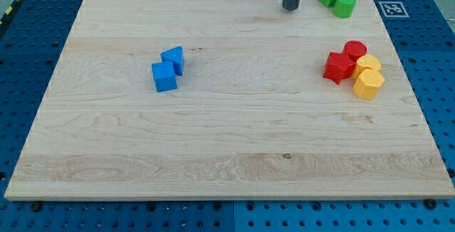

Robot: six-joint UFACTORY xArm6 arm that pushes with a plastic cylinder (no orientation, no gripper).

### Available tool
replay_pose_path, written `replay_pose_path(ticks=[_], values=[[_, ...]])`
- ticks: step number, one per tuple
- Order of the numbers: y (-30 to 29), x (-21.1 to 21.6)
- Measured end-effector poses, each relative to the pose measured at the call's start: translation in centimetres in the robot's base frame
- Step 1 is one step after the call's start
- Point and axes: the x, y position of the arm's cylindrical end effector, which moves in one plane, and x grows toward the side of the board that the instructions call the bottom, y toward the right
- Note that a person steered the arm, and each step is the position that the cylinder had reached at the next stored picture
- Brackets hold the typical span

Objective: Move the red circle into the red star slightly

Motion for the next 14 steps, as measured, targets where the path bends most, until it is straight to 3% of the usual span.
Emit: replay_pose_path(ticks=[14], values=[[1.4, 2.0]])
